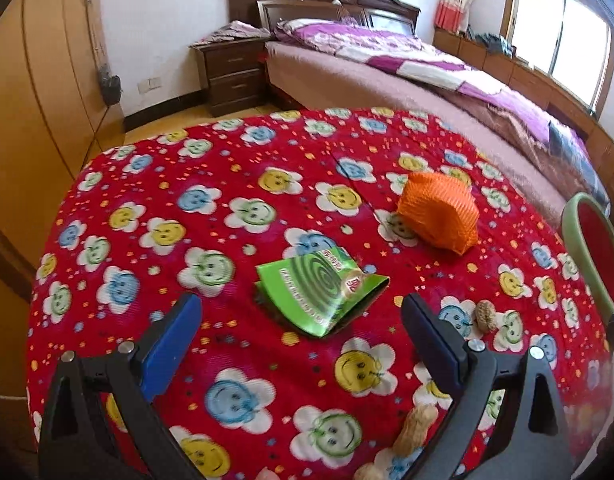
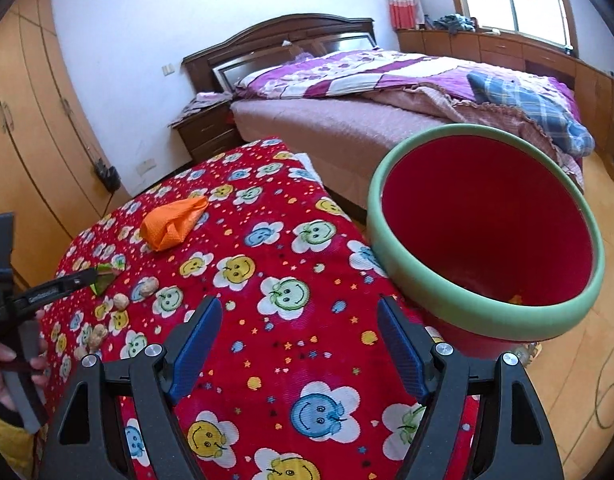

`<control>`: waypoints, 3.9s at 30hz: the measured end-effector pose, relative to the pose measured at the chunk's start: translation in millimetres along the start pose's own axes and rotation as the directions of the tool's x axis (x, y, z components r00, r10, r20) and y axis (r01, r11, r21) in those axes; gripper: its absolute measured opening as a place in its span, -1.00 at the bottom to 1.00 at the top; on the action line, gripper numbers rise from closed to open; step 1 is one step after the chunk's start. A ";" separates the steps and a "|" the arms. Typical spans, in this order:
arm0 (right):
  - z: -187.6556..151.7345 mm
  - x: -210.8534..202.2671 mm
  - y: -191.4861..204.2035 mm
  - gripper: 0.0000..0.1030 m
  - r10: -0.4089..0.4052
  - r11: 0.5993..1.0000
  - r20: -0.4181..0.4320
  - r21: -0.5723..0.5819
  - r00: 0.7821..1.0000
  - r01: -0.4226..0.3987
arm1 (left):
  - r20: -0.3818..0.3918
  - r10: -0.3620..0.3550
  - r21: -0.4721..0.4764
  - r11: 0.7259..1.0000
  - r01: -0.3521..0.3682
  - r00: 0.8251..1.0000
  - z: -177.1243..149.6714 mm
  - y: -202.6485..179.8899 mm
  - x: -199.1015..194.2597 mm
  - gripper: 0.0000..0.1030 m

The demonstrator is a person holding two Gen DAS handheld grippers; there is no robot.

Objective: Collect trash
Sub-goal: 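Grasp the green mosquito-coil packet with the left tool, then grasp the orange mesh bag with the right tool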

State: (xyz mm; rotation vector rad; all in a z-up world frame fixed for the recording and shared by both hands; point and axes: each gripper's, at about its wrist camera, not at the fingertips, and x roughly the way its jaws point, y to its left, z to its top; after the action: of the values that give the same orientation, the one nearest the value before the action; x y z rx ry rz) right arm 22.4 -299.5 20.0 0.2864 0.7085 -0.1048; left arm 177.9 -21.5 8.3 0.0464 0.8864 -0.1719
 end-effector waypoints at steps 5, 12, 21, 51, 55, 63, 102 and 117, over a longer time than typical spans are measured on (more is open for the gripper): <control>3.1 4.5 -3.0 0.56 0.007 1.000 -0.012 0.020 1.000 -0.007 | -0.030 0.035 0.019 0.999 -0.035 0.999 5.9 -9.9 18.9 0.90; 5.8 6.9 -0.5 0.56 0.017 1.000 -0.034 0.011 0.999 -0.016 | -0.054 0.022 -0.007 1.000 -0.023 0.998 3.7 -12.4 30.3 0.60; 18.8 2.5 27.1 0.56 0.041 0.996 -0.031 -0.081 0.999 -0.044 | -0.025 -0.016 -0.030 0.999 0.015 1.000 0.7 -0.5 17.2 -0.49; 24.5 12.5 36.4 0.56 0.110 0.991 -0.039 -0.071 0.993 -0.113 | -0.045 0.038 0.014 0.999 -0.037 0.998 27.1 -4.8 38.5 0.27; 25.2 17.4 32.5 0.56 0.109 0.992 -0.047 -0.064 0.993 -0.112 | -0.047 0.028 -0.003 1.000 -0.029 0.999 33.1 -6.1 49.0 0.29; 27.8 27.5 30.0 0.56 0.114 0.991 -0.063 -0.065 0.992 -0.118 | -0.017 0.052 -0.014 0.999 -0.052 0.999 33.7 -8.4 51.3 0.29; 63.5 155.5 134.0 0.56 0.107 0.984 -0.195 -0.122 0.975 -0.132 | 0.030 0.093 -0.275 0.958 -0.081 0.995 13.6 68.7 31.4 0.28; 55.7 144.3 129.5 -0.76 0.087 0.987 -0.175 -0.122 0.981 -0.109 | 0.040 0.088 -0.270 0.960 -0.074 0.995 12.0 65.7 29.3 0.28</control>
State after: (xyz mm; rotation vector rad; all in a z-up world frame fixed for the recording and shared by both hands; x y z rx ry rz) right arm 191.1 -191.9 -5.3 0.2053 0.8645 0.0607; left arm 216.3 38.1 -8.8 -0.1741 0.8484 0.0250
